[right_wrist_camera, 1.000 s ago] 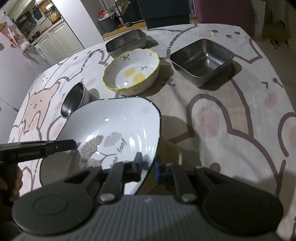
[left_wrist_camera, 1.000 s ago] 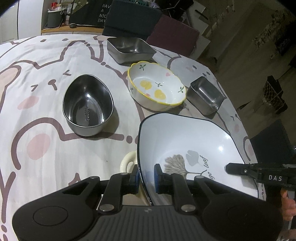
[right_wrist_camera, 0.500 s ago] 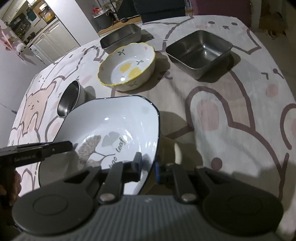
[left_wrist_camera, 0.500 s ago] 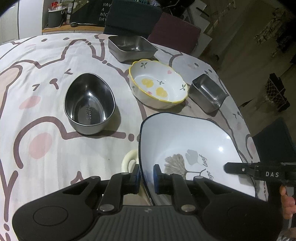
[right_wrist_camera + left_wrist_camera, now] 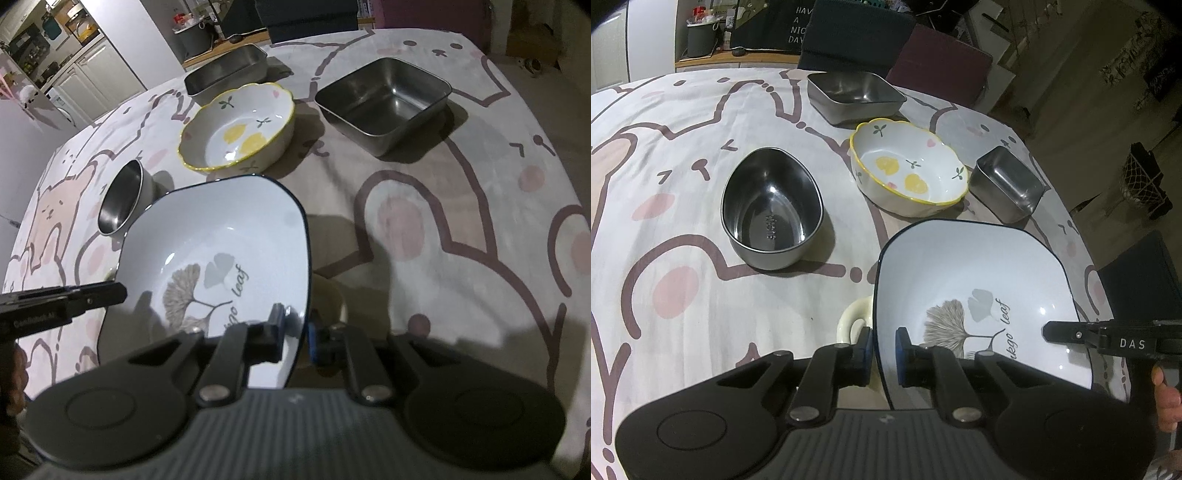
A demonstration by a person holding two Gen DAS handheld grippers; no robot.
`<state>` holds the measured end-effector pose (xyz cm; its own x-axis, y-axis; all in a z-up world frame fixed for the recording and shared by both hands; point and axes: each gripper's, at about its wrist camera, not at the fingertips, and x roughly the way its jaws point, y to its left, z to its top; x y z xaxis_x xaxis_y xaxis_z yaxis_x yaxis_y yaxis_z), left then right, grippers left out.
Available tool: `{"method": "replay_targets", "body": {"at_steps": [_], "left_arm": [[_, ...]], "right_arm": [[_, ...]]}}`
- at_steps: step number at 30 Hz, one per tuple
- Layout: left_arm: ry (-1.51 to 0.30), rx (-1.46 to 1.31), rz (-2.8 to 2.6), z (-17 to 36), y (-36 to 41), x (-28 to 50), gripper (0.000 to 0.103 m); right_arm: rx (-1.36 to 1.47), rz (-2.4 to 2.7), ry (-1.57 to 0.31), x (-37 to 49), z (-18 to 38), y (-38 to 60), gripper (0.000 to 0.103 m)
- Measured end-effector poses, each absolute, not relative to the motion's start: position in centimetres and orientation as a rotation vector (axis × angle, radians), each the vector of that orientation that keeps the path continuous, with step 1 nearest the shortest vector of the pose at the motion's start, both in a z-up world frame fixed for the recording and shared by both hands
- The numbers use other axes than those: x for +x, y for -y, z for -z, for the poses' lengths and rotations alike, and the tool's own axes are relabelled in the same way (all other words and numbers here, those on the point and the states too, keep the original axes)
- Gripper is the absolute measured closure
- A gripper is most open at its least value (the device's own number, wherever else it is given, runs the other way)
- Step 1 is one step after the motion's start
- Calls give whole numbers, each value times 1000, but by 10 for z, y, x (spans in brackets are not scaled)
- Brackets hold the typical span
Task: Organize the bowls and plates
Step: 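Lower the white plate onto the cloth beside the cream bowl and open both grippers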
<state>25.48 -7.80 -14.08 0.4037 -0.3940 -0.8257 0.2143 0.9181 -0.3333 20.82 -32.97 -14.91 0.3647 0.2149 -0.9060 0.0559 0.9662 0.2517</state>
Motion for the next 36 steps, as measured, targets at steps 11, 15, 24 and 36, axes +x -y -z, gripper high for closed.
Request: {"method": "replay_targets", "body": {"at_steps": [11,15,24,36], "left_arm": [[-1103,-199,388,140,74,254,93],[-1105,-206,388,140,72,254,96],[-1109,-213,389,140,71,254,97],[-1085,-218,383,134,65,253,98]], "right_arm": [[210,-103,-1191,210,149,324,85],[229,-96,-1201,212,150,327,85],[312,-83,-1168,210,142,340,90],[233,-86,-1169,209,142,332,96]]}}
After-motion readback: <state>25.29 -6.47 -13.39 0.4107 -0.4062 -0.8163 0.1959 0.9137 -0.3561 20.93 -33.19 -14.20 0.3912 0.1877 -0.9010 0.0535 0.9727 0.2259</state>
